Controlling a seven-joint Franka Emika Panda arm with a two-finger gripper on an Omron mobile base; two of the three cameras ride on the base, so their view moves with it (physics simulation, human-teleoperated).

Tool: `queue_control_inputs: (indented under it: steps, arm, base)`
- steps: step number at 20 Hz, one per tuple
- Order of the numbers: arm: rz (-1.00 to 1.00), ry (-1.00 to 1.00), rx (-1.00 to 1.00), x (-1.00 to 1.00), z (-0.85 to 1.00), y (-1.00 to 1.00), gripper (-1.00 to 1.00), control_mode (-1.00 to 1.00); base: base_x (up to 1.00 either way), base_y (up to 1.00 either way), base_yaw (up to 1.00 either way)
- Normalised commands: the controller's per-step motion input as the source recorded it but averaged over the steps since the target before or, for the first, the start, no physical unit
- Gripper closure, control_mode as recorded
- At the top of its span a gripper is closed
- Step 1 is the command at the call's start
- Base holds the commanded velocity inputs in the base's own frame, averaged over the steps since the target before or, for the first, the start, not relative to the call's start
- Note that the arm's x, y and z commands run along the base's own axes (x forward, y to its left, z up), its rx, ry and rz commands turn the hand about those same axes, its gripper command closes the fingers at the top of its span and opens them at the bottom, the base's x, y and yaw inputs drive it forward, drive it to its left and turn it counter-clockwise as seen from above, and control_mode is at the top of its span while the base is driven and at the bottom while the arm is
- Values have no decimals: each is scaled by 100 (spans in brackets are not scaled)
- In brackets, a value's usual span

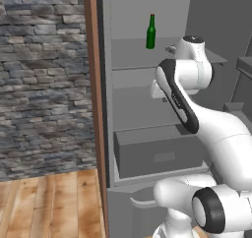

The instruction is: Take the fish out of the fridge, briefly rinse it in the sink, and place it on the tray next to the sink.

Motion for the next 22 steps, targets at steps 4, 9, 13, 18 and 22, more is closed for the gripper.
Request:
queue_control_inputs:
  steps: [4,9,13,18,22]
  arm:
    - [0,-9,-9,-3,-3,0,-100,-100]
    - [0,-49,-36,-59,28,-2,-100,-100]
    - [0,-58,-30,-99,51,-30,-100,-100]
    - [0,-49,-6,-59,63,-49,-100,-100]
    - [0,-30,2,-21,71,-64,-100,-100]
  base:
    - [0,0,0]
    - [0,0,0]
    - [0,0,0]
    - [0,0,0]
    - [0,0,0]
